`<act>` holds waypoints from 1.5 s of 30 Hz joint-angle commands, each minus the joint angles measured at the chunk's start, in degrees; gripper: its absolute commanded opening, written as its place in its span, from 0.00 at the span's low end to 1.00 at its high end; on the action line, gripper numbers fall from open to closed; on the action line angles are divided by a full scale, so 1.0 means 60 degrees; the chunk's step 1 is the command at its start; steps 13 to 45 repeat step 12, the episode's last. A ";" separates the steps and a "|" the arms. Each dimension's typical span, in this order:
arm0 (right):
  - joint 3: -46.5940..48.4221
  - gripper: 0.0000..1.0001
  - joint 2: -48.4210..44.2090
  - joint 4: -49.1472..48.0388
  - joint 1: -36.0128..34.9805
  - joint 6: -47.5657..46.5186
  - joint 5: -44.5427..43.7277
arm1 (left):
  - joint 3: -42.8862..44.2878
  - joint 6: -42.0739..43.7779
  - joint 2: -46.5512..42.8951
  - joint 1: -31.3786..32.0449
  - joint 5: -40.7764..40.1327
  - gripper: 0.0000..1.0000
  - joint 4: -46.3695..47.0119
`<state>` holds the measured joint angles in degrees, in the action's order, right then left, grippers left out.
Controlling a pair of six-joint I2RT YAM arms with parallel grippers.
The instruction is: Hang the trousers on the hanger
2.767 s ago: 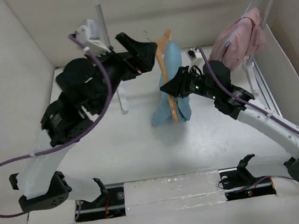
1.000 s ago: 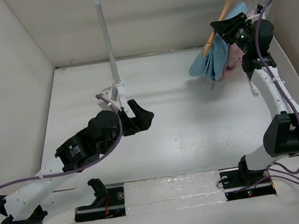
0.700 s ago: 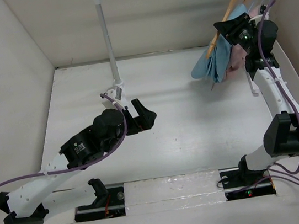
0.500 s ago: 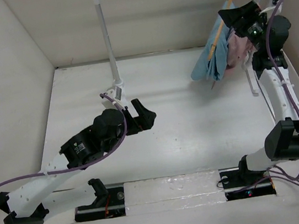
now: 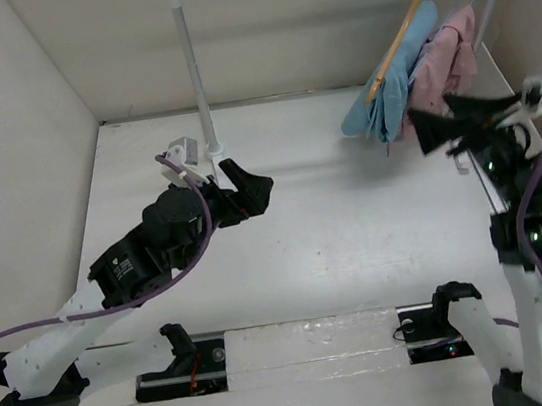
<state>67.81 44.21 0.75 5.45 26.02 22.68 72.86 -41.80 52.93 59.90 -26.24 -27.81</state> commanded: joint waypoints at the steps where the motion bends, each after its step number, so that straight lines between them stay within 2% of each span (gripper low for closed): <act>1: -0.2097 1.00 -0.1840 0.1745 -0.0673 -0.1346 0.0162 | -0.0275 -0.0004 -0.0441 -0.0037 -0.0518 0.99 0.0125; 2: -0.2886 1.00 -0.2353 0.3127 -0.1110 -0.1697 -0.0289 | -0.0539 -0.0122 -0.0732 -0.0037 -0.0577 0.99 0.0080; 4: -0.3462 1.00 -0.3711 0.4671 -0.1377 -0.2767 -0.0745 | -0.1400 -0.0385 -0.1027 -0.0037 -0.0651 0.99 -0.0196; 5: -0.3900 1.00 -0.4126 0.6129 -0.1378 -0.3233 -0.1095 | -0.1711 -0.0764 -0.1333 -0.0037 -0.0637 0.99 -0.0285; 8: -0.4445 1.00 -0.5504 0.8039 -0.1582 -0.3764 -0.1143 | -0.2897 -0.1336 -0.1919 -0.0037 -0.0388 0.99 -0.0418; 11: -0.5046 1.00 -0.6281 0.8706 -0.1583 -0.3810 -0.0997 | -0.3705 -0.1572 -0.2301 -0.0037 0.0095 0.99 -0.0009; 45: -0.5177 1.00 -0.6327 0.8678 -0.1583 -0.3693 -0.0909 | -0.3778 -0.1631 -0.2317 -0.0037 0.0139 0.99 0.0108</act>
